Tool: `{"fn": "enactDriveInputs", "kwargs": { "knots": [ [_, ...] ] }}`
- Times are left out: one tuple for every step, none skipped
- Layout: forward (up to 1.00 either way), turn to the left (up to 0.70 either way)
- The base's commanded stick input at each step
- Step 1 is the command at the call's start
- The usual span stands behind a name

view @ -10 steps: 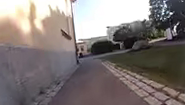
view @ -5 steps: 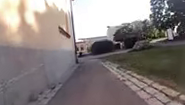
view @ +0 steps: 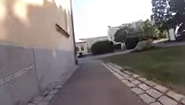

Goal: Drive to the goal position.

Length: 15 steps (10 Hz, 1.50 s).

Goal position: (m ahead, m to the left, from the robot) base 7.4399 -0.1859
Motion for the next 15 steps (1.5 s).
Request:
{"fn": "enactDriveInputs", "kwargs": {
  "knots": [
    [0.70, 0.00],
    [0.70, 0.00],
    [0.70, 0.00],
    [0.70, 0.00],
    [0.70, 0.00],
    [0.70, 0.00],
    [0.70, 0.00],
    [0.70, 0.00],
    [0.70, 0.00],
    [0.70, 0.00],
    [0.70, 0.00],
    [0.70, 0.00],
    [0.70, 0.00],
    [0.70, 0.00],
    [0.70, 0.00]
  ]
}}
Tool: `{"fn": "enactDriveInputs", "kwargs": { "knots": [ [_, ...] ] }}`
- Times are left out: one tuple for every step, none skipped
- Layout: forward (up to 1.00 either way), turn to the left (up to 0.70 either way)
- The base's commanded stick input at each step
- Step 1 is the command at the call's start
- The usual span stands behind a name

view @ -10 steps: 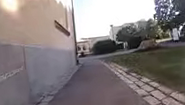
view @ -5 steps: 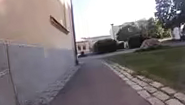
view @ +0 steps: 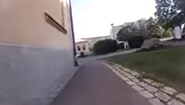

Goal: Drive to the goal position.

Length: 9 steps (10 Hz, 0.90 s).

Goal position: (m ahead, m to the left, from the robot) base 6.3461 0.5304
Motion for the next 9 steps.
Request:
{"fn": "enactDriveInputs", "kwargs": {
  "knots": [
    [0.70, 0.00],
    [0.70, 0.00],
    [0.70, 0.00],
    [0.70, 0.00],
    [0.70, 0.00],
    [0.70, 0.00],
    [0.70, 0.00],
    [0.70, 0.00],
    [0.70, 0.00]
  ]
}}
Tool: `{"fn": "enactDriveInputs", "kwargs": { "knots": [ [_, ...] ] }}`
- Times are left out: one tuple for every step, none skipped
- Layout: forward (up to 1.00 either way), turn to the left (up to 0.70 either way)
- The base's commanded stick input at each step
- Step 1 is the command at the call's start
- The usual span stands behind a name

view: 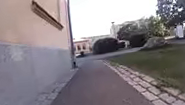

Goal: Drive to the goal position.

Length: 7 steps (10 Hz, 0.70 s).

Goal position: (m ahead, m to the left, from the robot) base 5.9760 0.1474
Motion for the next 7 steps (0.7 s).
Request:
{"fn": "enactDriveInputs", "kwargs": {
  "knots": [
    [0.70, 0.00],
    [0.70, 0.08],
    [0.70, 0.26],
    [0.70, 0.34],
    [0.70, 0.00],
    [0.70, 0.00],
    [0.70, 0.00]
  ]
}}
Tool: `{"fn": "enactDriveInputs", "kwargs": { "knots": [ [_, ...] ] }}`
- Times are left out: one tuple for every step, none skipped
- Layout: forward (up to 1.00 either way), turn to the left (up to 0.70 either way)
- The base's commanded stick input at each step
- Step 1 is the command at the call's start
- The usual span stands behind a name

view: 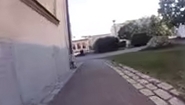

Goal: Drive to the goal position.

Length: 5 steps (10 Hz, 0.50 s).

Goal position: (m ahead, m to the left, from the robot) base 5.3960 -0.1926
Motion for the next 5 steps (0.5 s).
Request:
{"fn": "enactDriveInputs", "kwargs": {
  "knots": [
    [0.70, 0.00],
    [0.70, 0.00],
    [0.70, 0.00],
    [0.70, 0.00],
    [0.70, 0.00]
  ]
}}
